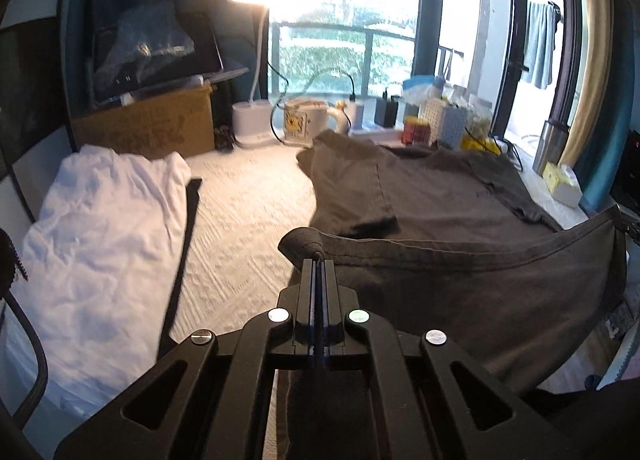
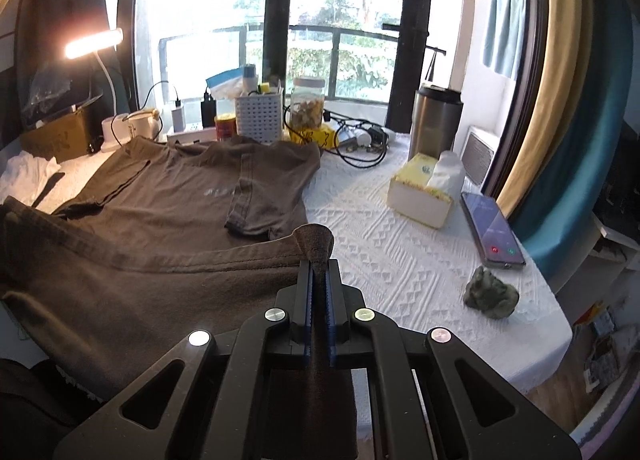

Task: Fold small clothes
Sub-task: 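Lift the hem with both tools and fold it over toward the collar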

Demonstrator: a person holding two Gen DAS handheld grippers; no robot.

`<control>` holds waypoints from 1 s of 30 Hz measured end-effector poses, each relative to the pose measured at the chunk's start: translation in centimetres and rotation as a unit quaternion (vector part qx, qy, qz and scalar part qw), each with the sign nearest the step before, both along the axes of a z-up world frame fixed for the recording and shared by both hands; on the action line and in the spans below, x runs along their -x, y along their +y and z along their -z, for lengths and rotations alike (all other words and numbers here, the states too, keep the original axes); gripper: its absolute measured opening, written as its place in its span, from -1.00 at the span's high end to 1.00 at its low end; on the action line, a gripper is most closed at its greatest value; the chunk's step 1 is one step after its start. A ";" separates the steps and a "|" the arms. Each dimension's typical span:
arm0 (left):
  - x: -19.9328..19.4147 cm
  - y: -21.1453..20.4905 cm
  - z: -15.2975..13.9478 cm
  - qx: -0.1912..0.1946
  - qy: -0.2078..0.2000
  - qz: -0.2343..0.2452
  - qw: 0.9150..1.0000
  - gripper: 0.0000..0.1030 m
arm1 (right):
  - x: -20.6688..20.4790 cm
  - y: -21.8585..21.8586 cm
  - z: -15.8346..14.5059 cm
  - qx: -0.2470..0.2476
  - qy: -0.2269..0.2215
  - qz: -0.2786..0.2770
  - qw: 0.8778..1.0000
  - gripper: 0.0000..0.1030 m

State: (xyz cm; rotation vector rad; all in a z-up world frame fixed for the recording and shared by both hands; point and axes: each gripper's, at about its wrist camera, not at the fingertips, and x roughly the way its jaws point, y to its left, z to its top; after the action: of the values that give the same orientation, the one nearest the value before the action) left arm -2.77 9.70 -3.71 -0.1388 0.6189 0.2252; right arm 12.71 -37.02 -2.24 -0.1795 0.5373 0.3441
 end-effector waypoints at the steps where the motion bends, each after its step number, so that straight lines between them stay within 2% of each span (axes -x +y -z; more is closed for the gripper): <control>1: 0.0 0.1 -0.3 -0.001 -0.005 -0.002 1.000 0.99 | -0.1 0.0 -0.2 -0.002 -0.002 0.000 1.000 0.87; 12: -1.3 1.1 -2.4 -0.005 -0.036 -0.018 0.999 0.99 | -1.7 0.3 -1.8 -0.010 -0.012 0.005 1.000 0.87; 30: -6.5 2.5 -4.6 -0.009 -0.040 -0.004 0.999 0.99 | -6.3 2.5 -3.3 -0.020 -0.015 0.008 1.000 0.87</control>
State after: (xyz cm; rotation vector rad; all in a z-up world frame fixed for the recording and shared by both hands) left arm 3.76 12.19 0.87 -0.1316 0.5359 0.2313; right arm 19.04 -34.52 1.05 -0.1414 0.5007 0.3352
